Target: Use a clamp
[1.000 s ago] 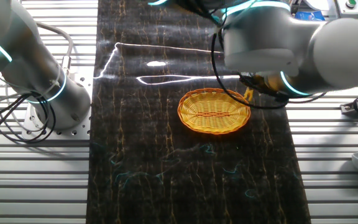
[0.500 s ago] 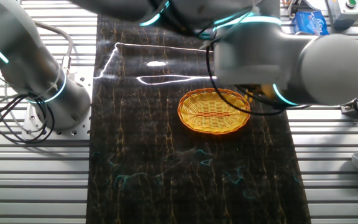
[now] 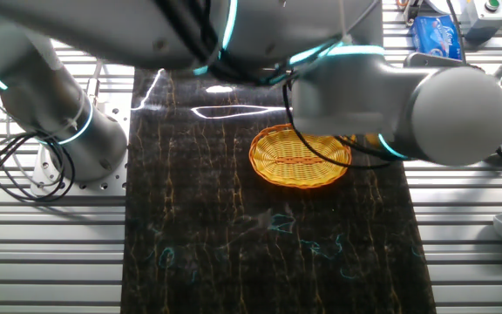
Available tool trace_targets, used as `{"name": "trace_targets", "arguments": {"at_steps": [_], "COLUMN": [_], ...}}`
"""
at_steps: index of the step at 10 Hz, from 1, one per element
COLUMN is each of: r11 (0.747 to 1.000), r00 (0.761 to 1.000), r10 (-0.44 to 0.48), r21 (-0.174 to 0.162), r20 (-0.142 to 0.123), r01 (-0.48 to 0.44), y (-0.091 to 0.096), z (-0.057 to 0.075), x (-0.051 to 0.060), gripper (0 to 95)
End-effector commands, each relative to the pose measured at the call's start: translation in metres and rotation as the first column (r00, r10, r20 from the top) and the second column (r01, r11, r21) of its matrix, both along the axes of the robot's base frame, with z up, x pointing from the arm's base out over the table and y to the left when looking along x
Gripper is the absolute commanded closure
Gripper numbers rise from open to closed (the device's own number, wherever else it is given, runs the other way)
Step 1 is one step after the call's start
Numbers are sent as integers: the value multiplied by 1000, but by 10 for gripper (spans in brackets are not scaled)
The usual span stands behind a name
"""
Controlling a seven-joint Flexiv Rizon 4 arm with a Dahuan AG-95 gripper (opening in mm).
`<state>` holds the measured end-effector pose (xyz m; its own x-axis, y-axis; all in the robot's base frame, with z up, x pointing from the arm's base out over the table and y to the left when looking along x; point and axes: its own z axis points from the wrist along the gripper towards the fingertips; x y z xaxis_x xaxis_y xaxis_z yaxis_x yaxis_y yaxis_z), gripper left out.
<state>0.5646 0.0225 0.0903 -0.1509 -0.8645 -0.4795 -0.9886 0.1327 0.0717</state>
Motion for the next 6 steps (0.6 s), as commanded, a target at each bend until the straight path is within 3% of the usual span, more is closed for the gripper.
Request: {"name": "trace_targets", "arguments": {"at_steps": [1,4,6], "r11": [1000,993,990], "r00": [1000,999,998], "r10": [8,31,46], "r21": [24,113,132], "r20": [11,34,49], "r01": [-9,-35,-52], "y": [0,0,0], "z": [1,0,0], "x": [0,0,0], "gripper": [950,950,950]}}
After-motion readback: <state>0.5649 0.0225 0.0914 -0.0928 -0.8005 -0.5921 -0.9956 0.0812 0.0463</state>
